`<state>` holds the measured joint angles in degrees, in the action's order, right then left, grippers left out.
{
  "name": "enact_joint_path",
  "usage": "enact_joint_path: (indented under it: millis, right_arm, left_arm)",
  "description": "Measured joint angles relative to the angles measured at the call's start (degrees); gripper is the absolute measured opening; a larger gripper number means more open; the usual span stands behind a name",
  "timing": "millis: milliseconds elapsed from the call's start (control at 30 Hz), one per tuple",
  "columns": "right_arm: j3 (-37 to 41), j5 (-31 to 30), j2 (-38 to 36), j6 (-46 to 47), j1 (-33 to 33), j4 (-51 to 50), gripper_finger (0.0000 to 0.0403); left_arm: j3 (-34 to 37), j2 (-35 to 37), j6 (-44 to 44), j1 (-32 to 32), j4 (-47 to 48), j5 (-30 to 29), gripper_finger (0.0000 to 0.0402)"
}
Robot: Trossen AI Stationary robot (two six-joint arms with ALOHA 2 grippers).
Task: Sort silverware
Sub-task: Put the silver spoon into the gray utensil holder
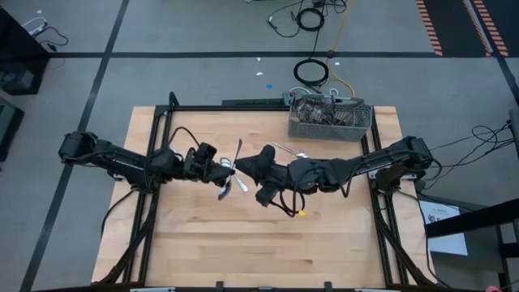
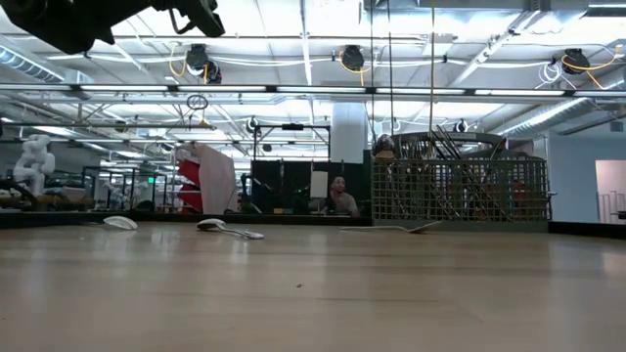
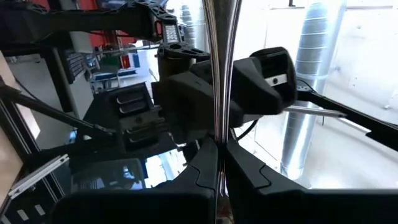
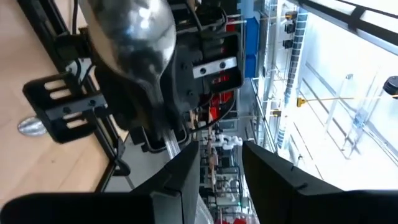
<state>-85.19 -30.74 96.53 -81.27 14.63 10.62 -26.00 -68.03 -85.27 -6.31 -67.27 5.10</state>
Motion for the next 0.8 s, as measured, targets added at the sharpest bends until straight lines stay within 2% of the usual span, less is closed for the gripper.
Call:
enact_joint_path:
  millis: [800]
  right_arm:
    - [-0.04,-0.70,-0.07,-0.84,-1.57,-3.95,0.0114]
  left_arm:
    - [-0.04,-1.33,0.06,-0.04,0.36,-1.25,0.0022]
